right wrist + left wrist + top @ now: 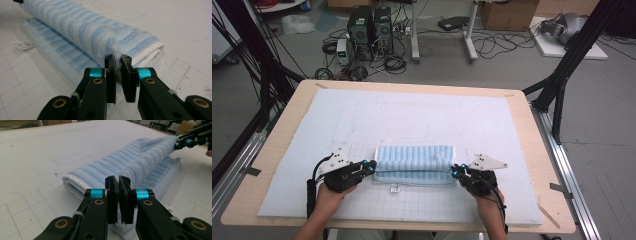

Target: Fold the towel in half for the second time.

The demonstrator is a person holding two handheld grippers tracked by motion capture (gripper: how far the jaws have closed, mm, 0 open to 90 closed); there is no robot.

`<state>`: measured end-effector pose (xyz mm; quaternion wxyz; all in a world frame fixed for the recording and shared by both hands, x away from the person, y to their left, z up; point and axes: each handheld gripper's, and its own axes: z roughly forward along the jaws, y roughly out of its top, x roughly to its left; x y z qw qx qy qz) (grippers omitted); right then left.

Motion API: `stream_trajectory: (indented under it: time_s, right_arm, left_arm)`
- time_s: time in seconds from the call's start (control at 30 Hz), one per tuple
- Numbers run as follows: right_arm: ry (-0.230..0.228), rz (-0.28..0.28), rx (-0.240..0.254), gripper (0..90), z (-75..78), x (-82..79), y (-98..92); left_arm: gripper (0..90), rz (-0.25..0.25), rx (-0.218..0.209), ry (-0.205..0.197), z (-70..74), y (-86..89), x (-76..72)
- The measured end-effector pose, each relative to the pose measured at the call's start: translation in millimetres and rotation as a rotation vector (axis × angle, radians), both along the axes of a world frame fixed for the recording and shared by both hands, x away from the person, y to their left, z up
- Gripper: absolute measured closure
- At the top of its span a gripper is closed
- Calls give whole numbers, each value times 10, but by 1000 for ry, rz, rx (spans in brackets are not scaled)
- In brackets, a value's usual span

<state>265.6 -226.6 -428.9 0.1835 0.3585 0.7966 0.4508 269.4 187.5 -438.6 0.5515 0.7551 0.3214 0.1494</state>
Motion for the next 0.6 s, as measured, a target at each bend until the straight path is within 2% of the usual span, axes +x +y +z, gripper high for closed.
stream_trajectory:
  time_s: [0.17, 0.23, 0.27, 0.3, 0.37, 0.43, 0.47, 0.6]
  right_arm:
    - [24, 13, -26, 814, -57, -72, -9]
    - [56, 24, -19, 704, -62, -86, -34]
    - [64, 24, -1, 637, -49, -89, -56]
    - [63, 10, 24, 600, -22, -100, -82]
    - [34, -8, 82, 562, 48, -115, -143]
    - [21, -30, 136, 549, 107, -101, -175]
    - [18, -35, 140, 547, 126, -82, -167]
    - [15, -16, 95, 552, 139, 25, -13]
  left_arm:
    - [830, -32, 12, 32, -21, 16, -71]
    - [708, -23, 0, 55, 10, 43, -72]
    - [609, -1, -13, 62, 35, 55, -69]
    - [550, 13, -20, 58, 65, 72, -63]
    - [549, 28, -36, 33, 122, 82, -43]
    - [549, 32, -52, 30, 156, 54, 8]
    - [549, 29, -49, 29, 163, 27, 40]
    - [586, 11, -36, 58, 148, -135, 173]
